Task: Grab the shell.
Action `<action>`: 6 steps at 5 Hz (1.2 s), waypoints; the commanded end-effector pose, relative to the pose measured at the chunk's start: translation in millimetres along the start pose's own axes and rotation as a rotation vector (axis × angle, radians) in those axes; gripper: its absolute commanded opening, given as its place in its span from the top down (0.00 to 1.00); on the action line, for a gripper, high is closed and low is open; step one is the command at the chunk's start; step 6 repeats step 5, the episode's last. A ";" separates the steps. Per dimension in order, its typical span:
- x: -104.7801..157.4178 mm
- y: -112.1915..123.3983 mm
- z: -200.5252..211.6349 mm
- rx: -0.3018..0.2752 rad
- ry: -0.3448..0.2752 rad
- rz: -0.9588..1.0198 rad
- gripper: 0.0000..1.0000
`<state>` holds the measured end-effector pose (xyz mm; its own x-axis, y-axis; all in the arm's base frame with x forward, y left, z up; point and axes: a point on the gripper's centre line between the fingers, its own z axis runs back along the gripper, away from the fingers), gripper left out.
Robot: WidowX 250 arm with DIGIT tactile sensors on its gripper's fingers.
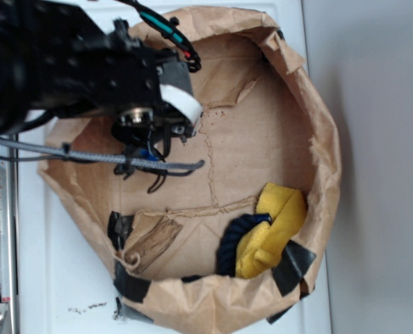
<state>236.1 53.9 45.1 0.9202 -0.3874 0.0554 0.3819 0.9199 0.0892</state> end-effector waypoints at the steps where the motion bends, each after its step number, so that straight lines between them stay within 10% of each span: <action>1: 38.9 -10.6 83.2 -0.064 -0.139 0.179 1.00; 3: 47.6 -11.0 133.7 -0.153 -0.251 0.329 1.00; 6: 52.2 -15.0 131.1 -0.131 -0.256 0.338 1.00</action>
